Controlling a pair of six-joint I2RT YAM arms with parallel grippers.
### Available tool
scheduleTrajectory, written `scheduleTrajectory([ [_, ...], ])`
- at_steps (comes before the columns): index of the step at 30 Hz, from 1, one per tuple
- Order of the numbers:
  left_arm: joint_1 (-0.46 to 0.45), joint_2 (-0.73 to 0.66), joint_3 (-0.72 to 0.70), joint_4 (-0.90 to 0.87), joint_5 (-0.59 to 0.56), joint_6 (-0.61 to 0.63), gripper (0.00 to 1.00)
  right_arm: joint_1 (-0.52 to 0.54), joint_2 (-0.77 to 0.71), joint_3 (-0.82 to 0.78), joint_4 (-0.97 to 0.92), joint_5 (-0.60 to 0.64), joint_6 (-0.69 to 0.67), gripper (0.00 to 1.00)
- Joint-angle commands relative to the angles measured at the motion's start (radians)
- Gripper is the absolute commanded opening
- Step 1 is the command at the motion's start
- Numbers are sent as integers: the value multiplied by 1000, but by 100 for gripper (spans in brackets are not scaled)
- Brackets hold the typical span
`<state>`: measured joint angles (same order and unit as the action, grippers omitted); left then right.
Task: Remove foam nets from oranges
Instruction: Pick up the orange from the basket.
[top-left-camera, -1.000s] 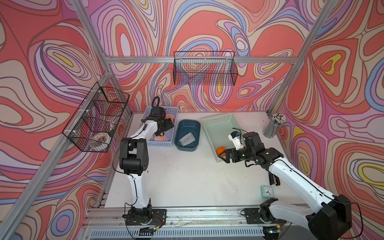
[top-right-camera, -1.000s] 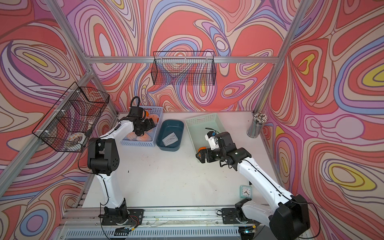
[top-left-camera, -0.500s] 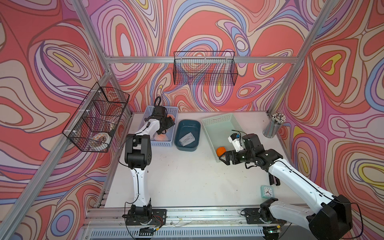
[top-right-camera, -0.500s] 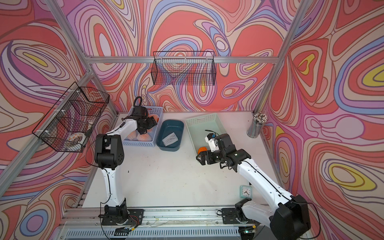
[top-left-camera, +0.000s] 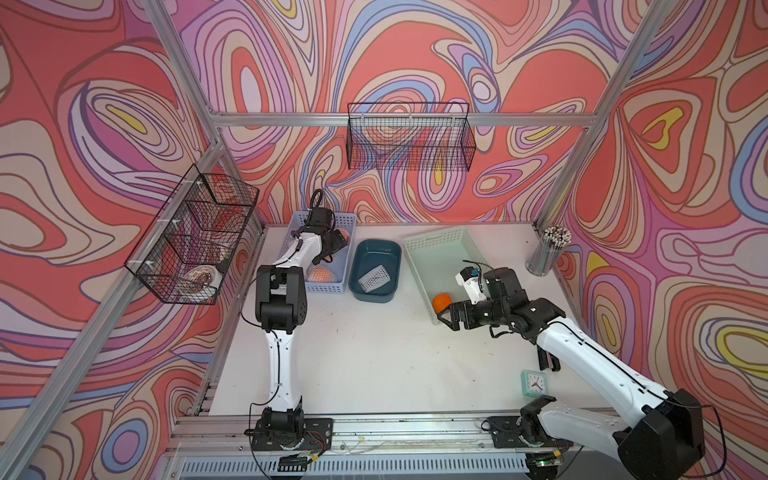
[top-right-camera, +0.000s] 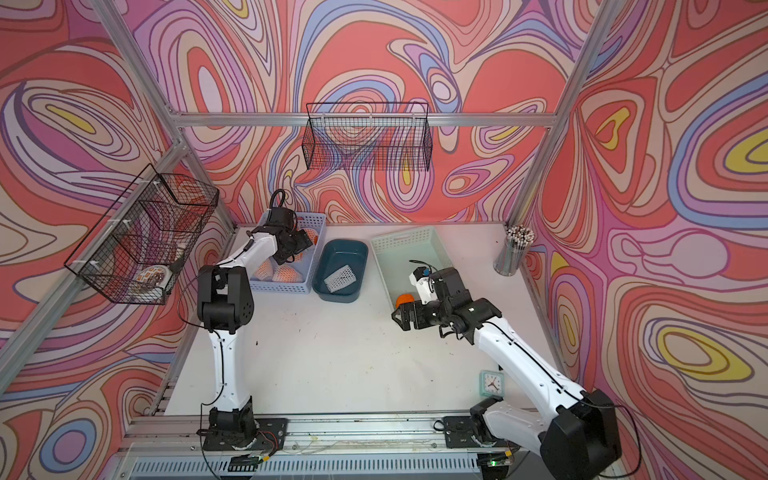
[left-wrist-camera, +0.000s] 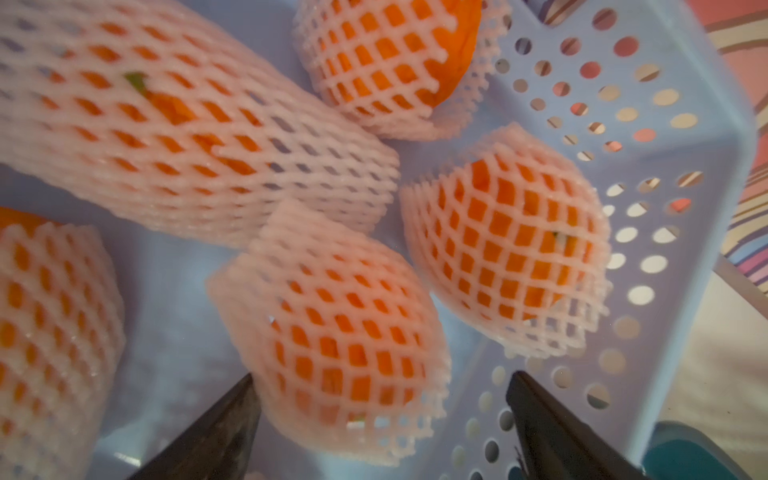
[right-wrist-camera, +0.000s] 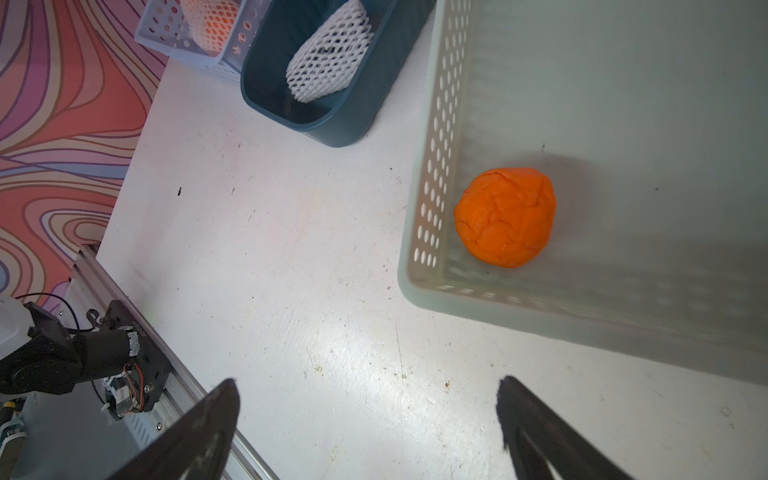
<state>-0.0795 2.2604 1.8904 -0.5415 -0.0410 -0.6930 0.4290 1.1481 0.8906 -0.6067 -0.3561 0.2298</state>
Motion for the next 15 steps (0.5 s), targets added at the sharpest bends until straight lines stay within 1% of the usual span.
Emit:
scheduleTrajectory([
  [1,6,45,56,-98,-39,-34,95,8,4,-3,2,8,0,98],
  [4,11,62,78,-130,-44,-47,95,8,9,0,1,9,-1,98],
  [10,20,73,70,-123,-48,-65,96,7,12,1,2,12,-3,98],
  [13,23,74,71,-131,-57,-65,94,9,15,1,4,16,-3,98],
  [15,25,73,70,-135,-53,-62,91,8,20,2,4,17,-4,98],
])
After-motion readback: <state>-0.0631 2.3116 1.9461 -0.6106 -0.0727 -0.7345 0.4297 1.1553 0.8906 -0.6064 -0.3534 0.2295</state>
